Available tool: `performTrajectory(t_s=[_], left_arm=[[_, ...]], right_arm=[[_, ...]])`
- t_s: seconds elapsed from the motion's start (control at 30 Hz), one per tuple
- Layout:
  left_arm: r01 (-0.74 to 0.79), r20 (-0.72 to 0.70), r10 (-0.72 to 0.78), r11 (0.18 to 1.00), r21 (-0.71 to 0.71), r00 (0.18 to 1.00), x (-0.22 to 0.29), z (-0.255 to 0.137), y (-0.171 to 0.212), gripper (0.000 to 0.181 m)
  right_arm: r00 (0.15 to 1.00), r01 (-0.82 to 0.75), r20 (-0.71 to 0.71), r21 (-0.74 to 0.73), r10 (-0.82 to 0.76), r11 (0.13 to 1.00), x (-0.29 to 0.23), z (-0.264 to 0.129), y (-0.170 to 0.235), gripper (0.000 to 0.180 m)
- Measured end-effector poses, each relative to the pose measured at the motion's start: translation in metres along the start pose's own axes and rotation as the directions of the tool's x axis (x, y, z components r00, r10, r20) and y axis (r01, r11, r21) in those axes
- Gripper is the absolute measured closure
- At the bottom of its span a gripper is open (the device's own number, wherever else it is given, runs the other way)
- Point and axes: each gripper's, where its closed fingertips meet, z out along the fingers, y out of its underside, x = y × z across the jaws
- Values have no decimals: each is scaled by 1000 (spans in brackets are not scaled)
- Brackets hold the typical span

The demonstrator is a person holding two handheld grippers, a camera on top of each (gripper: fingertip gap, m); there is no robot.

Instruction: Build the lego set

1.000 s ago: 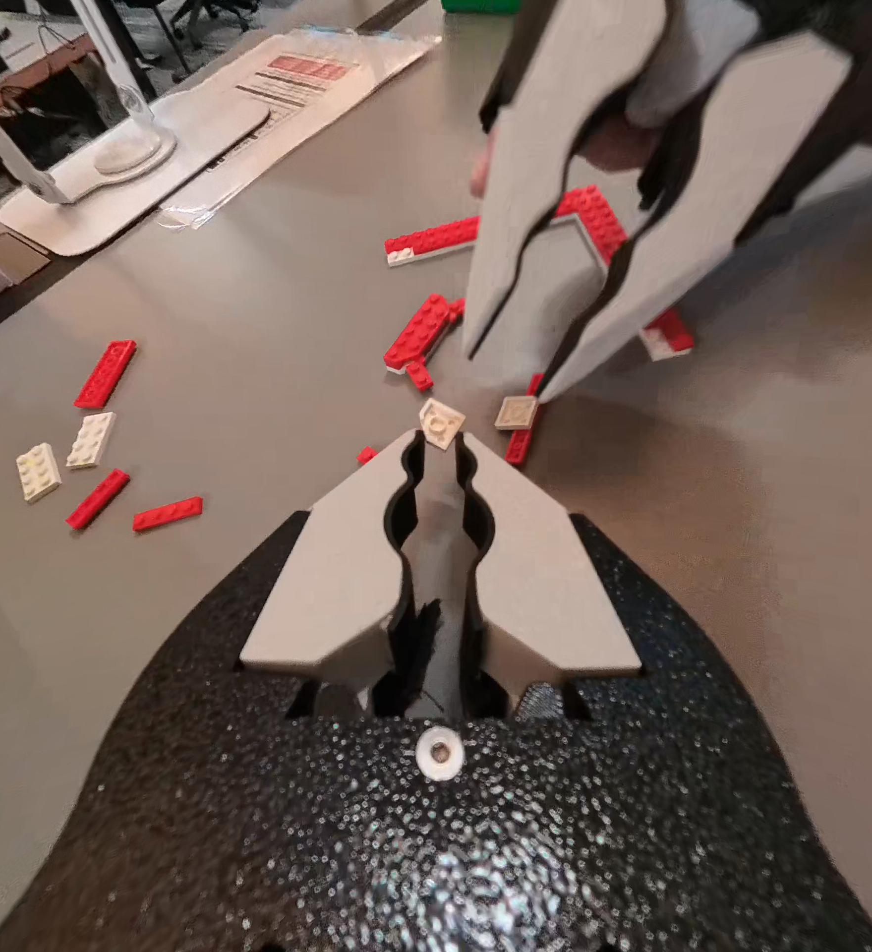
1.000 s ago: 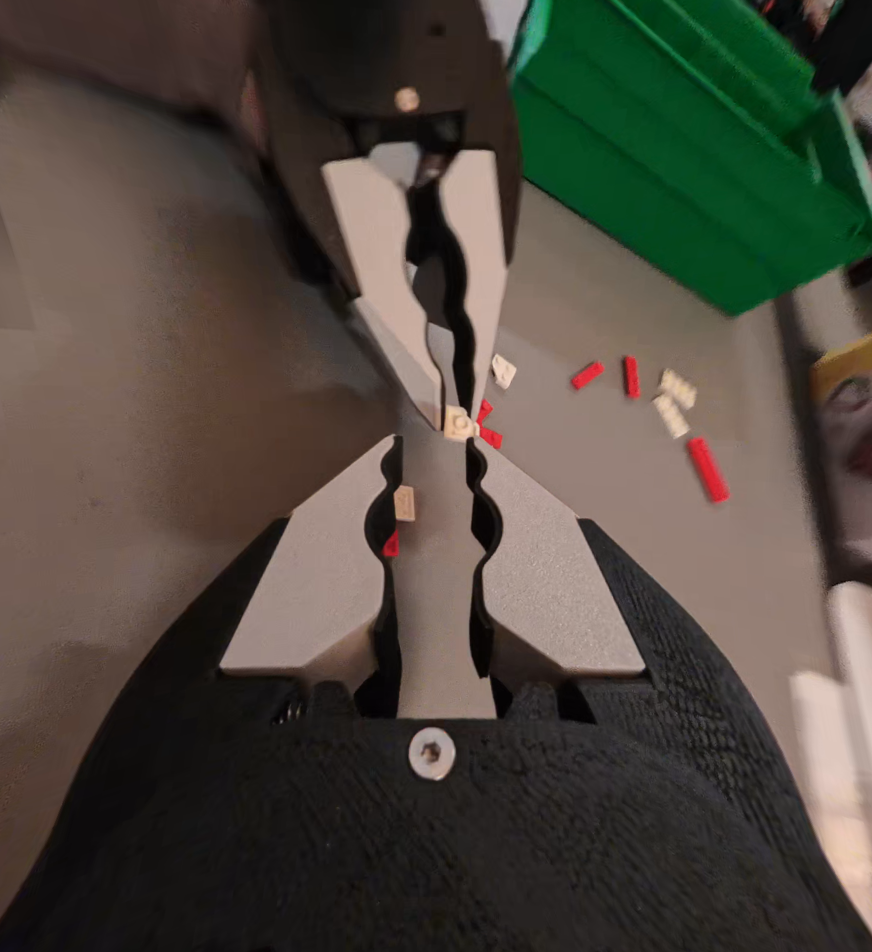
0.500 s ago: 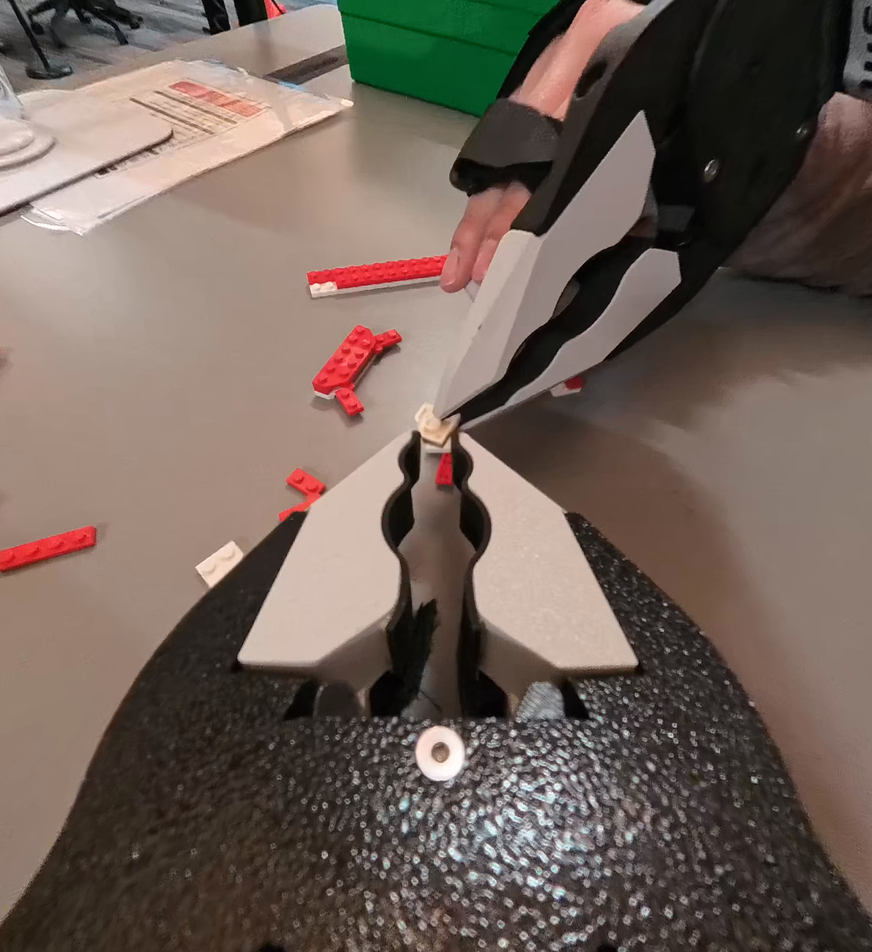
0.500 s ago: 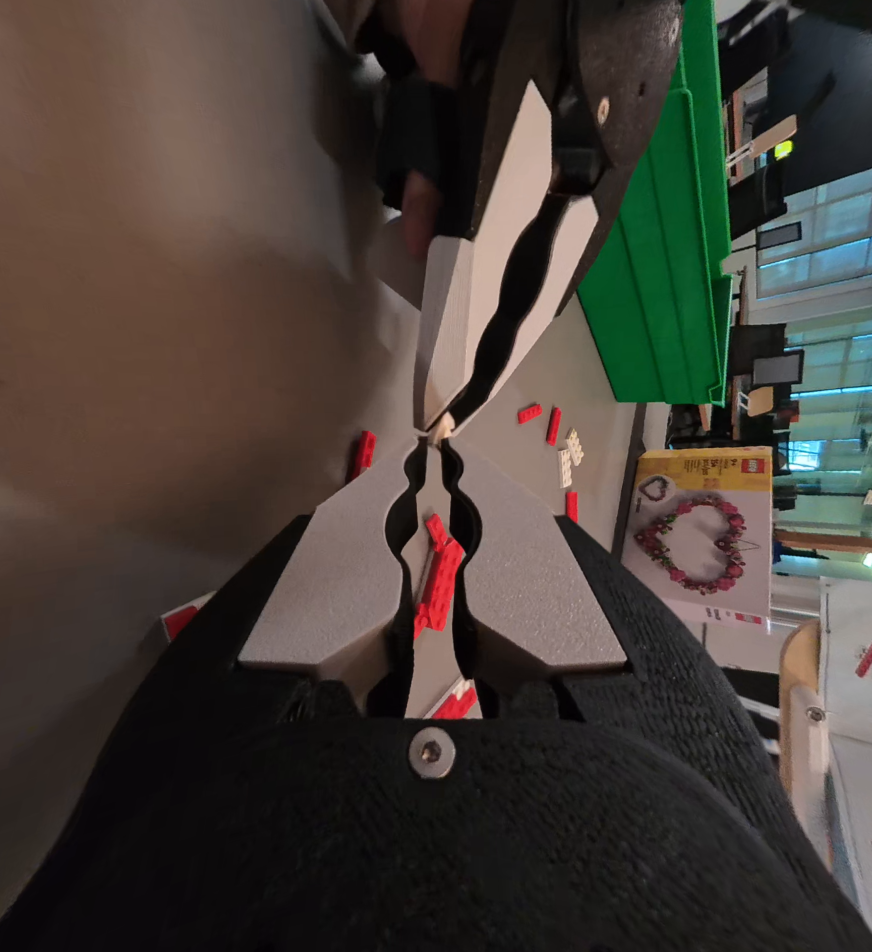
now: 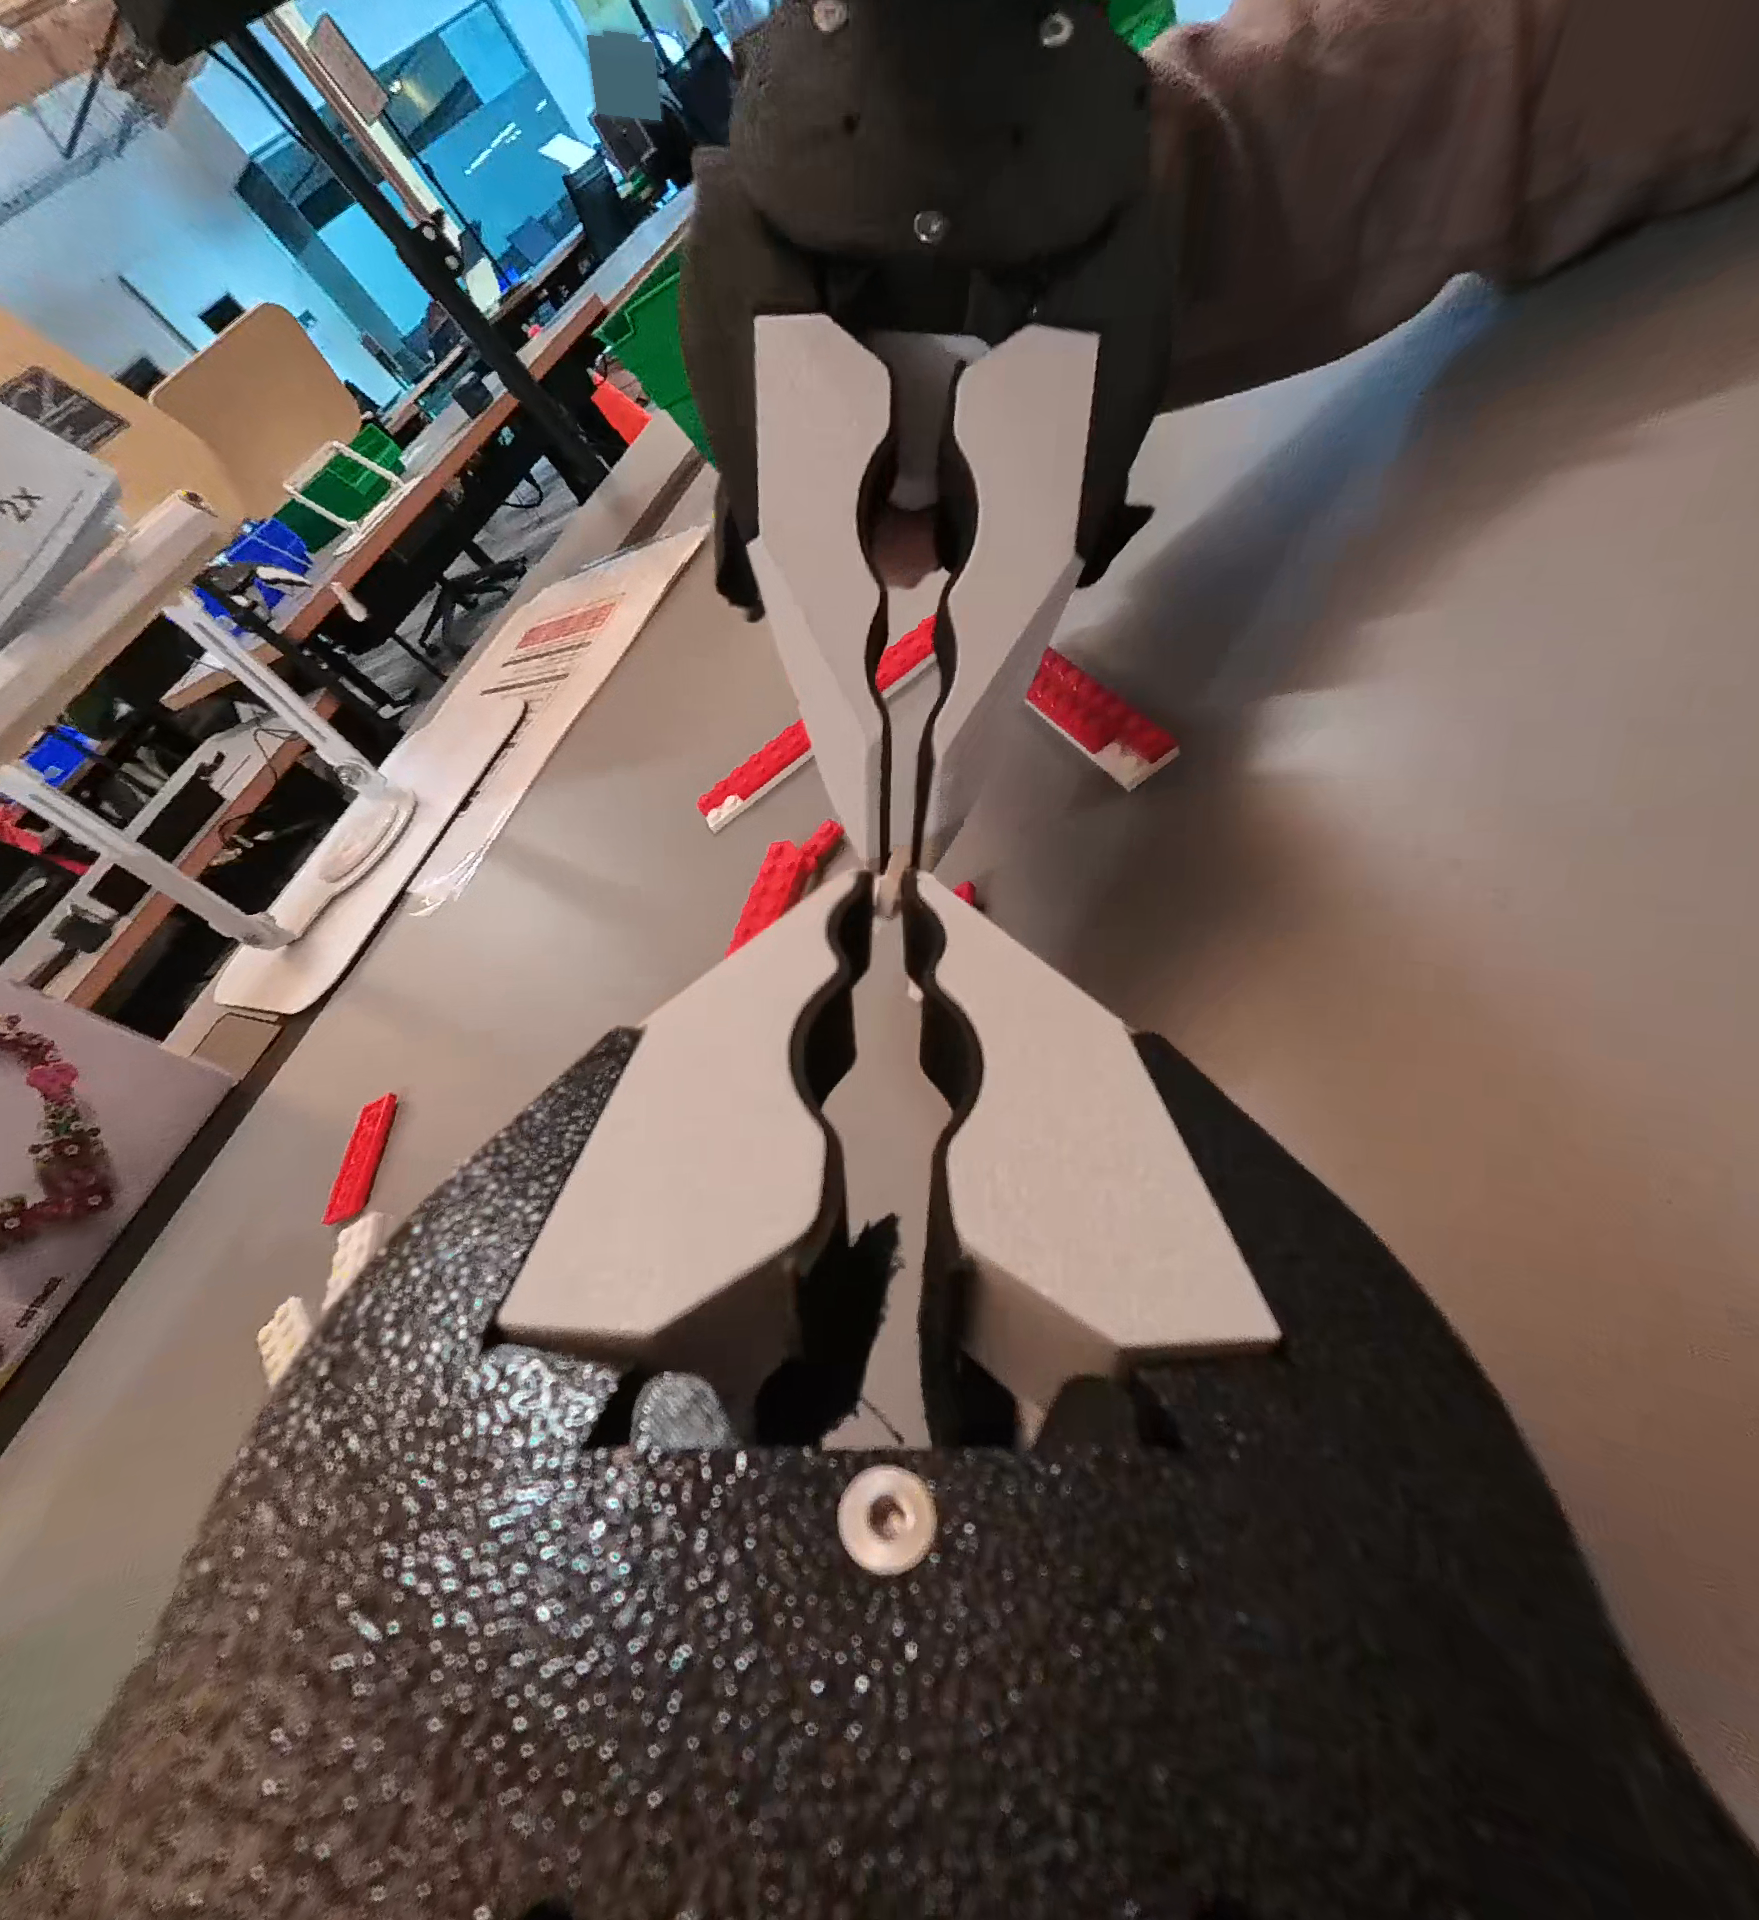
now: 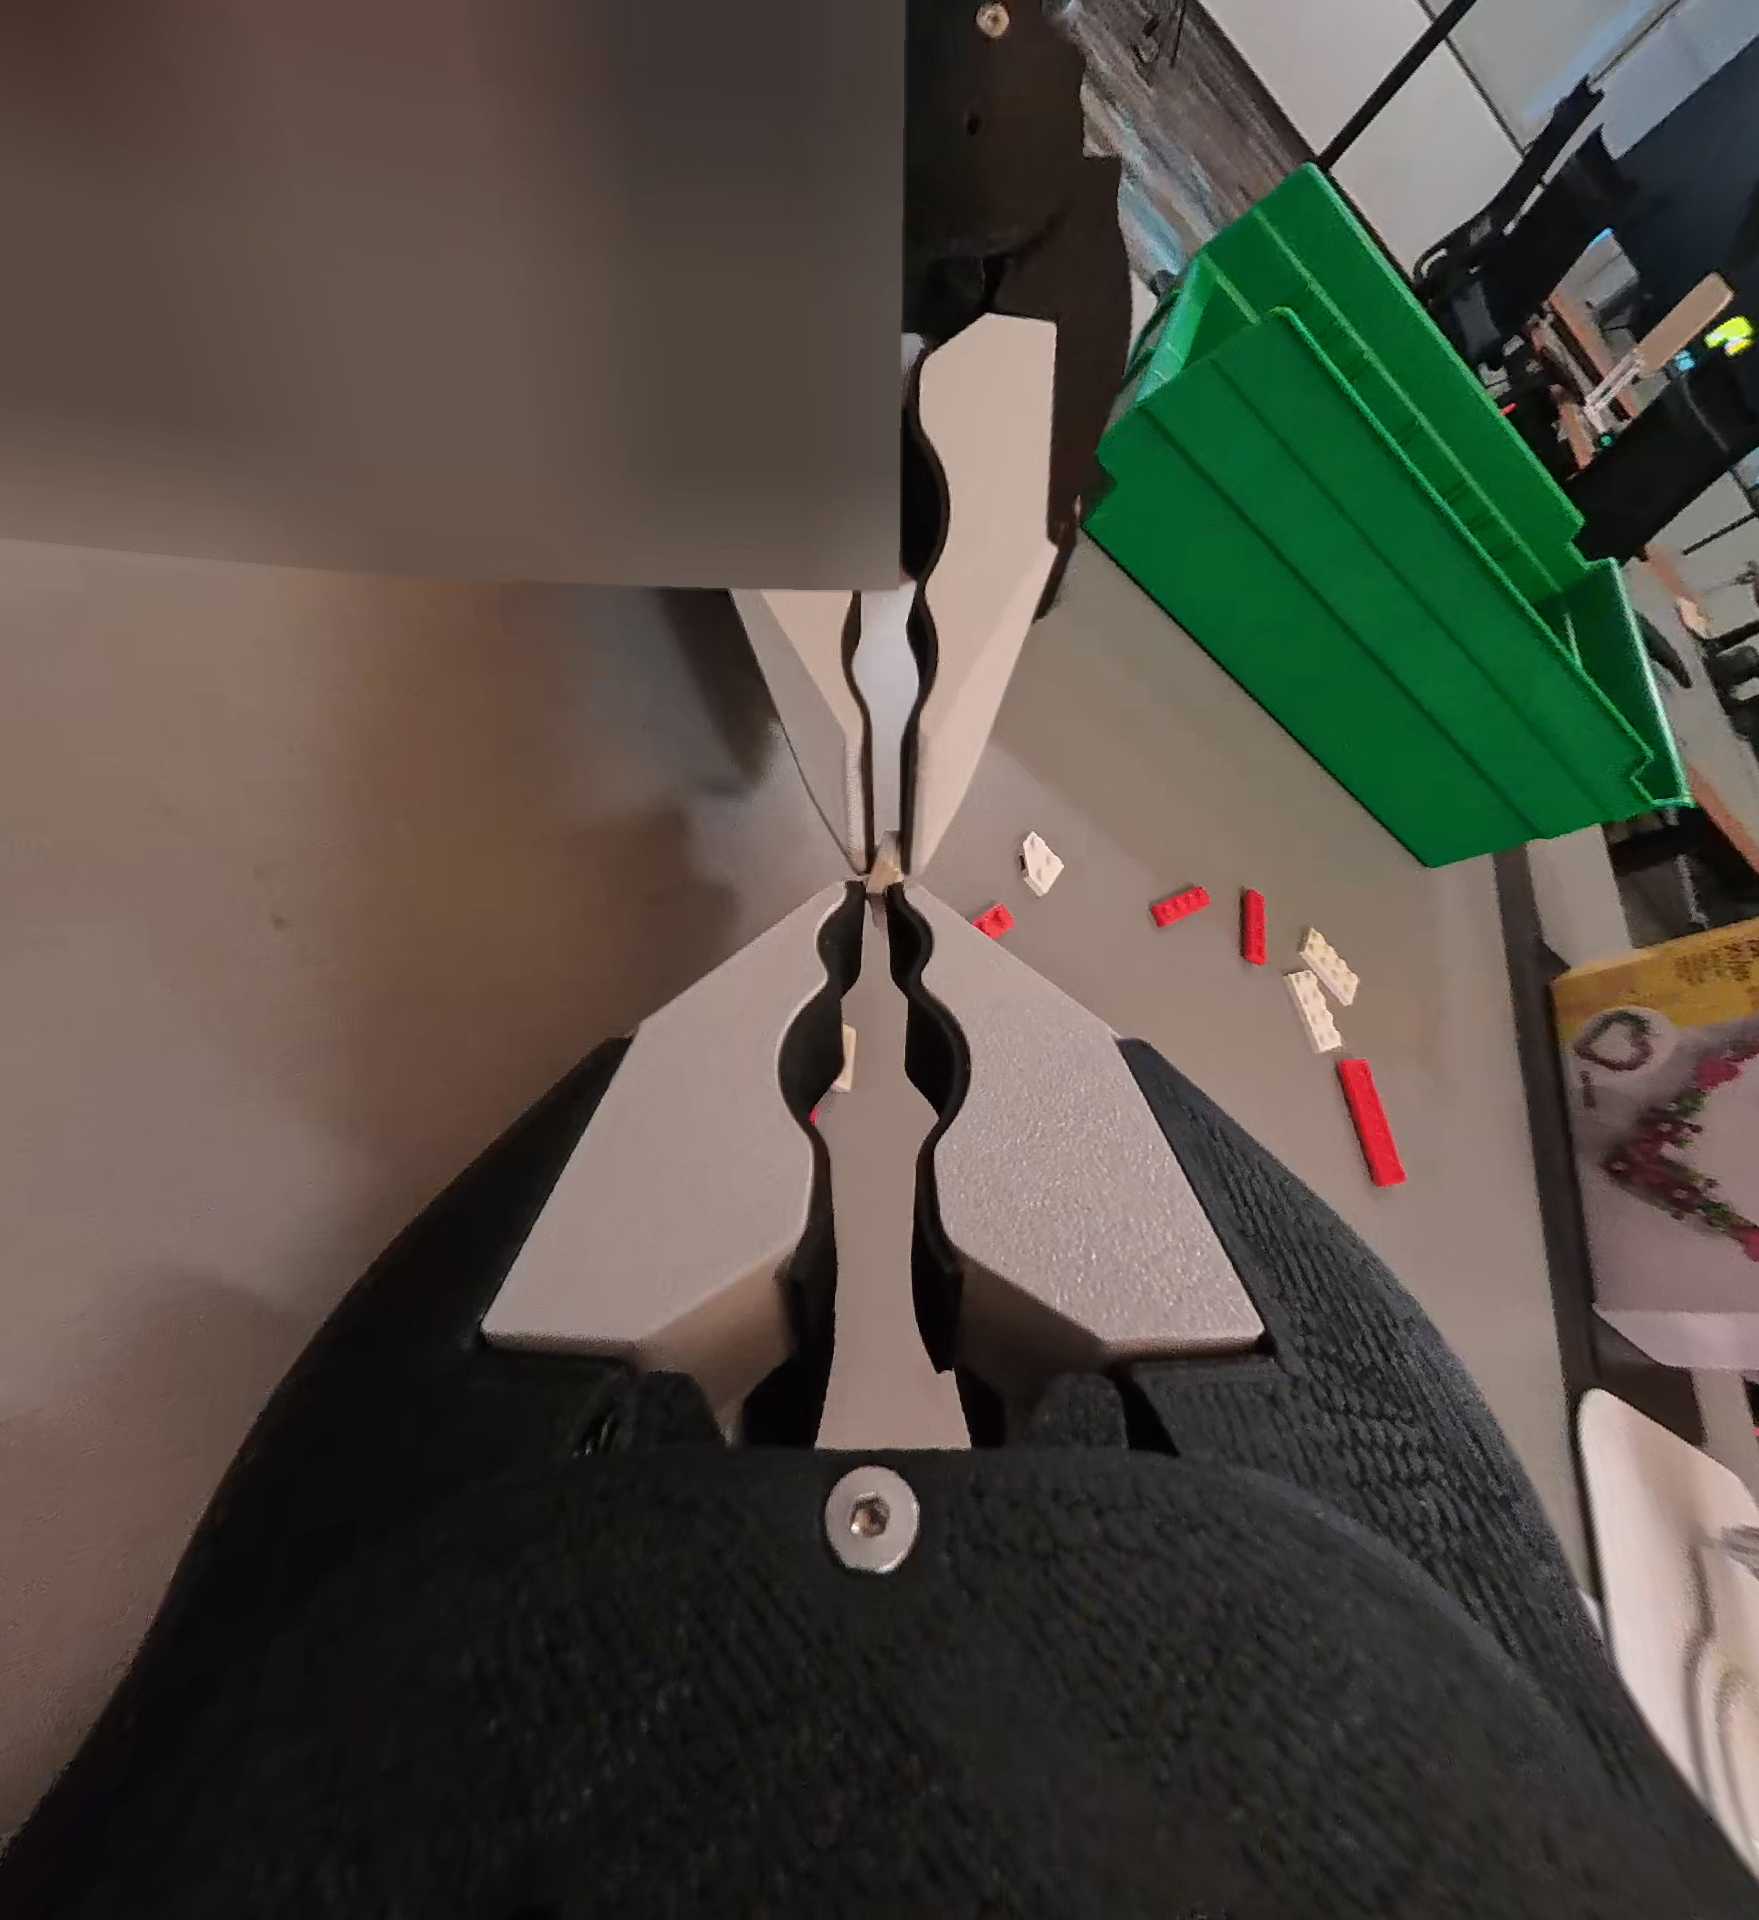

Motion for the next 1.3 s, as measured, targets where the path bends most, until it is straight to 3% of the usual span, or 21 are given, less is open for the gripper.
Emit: performTrajectory(t_s=[0.33,0.53,0.73,0.97,1.3], left_arm=[[52,-58,-53,999,-15,997,4,-1,5,179],[3,-19,-6,988,-152,1000,1,6,27,179],[36,-40,-44,983,-179,998,3,8,35,179],[33,-94,-53,978,-206,994,11,15,39,179],[64,-123,-90,977,-202,988,13,17,38,179]], right_arm=[[997,-66,30,9,66,998,-4,3,1,176],[978,-176,85,-158,191,972,-9,2,29,148],[978,-158,101,-222,184,962,-16,6,36,151],[937,-290,110,-280,331,915,-20,9,51,155],[939,-292,94,-288,330,912,-18,10,54,167]])
